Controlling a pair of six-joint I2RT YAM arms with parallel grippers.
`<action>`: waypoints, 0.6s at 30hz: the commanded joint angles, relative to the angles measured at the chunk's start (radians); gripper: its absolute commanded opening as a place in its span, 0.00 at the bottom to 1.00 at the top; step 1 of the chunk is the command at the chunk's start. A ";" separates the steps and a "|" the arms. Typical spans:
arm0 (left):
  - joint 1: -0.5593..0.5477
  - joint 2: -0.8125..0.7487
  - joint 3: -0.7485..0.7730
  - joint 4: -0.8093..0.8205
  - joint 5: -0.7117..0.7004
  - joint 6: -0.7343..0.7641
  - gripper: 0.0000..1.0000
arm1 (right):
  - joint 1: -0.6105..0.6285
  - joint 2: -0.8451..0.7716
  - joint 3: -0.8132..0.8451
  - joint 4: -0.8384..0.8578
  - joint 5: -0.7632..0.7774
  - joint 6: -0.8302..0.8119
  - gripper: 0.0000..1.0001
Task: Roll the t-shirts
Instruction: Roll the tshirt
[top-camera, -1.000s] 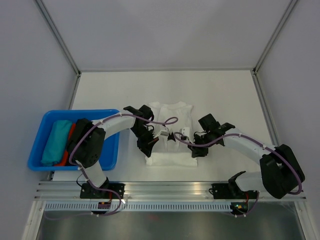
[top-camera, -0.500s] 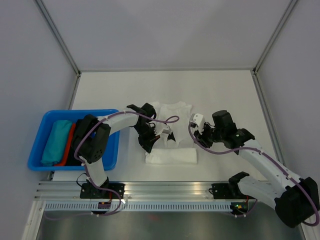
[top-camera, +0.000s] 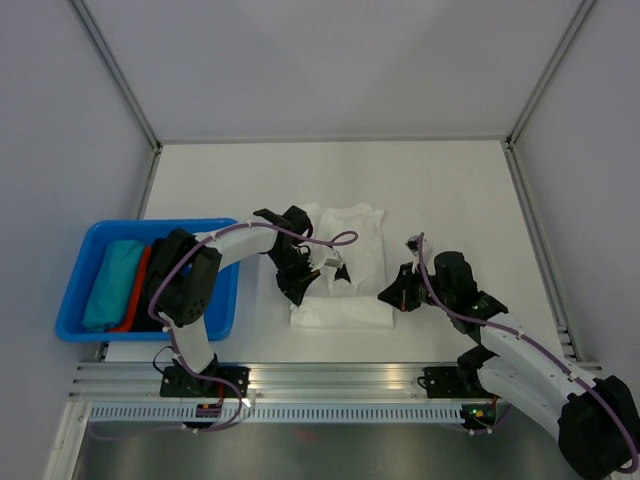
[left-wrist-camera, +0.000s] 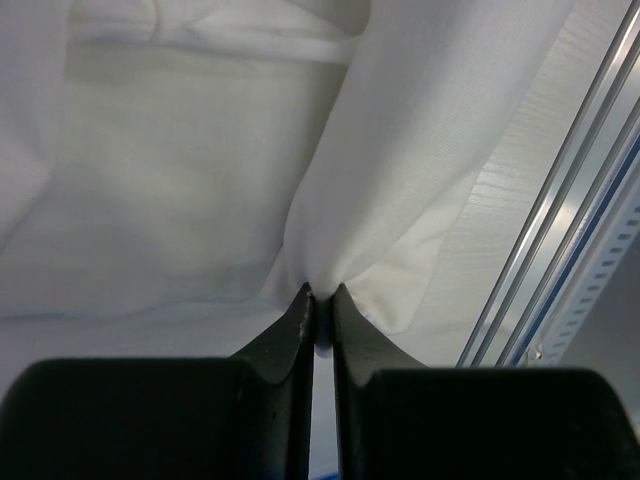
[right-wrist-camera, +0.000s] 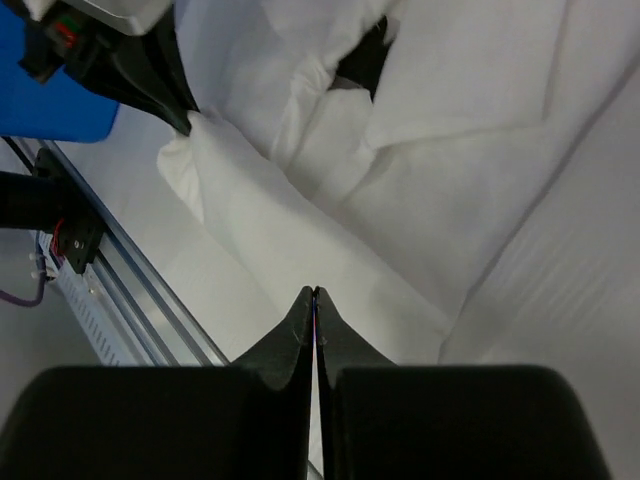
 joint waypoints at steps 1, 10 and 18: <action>0.005 0.015 0.033 0.023 -0.038 0.011 0.13 | 0.000 -0.018 -0.090 0.145 0.050 0.323 0.04; 0.005 0.022 0.028 0.043 -0.042 0.037 0.23 | 0.001 0.040 -0.166 0.121 0.162 0.350 0.02; 0.006 -0.027 -0.024 0.108 -0.115 0.020 0.27 | 0.000 0.031 -0.132 0.003 0.280 0.282 0.02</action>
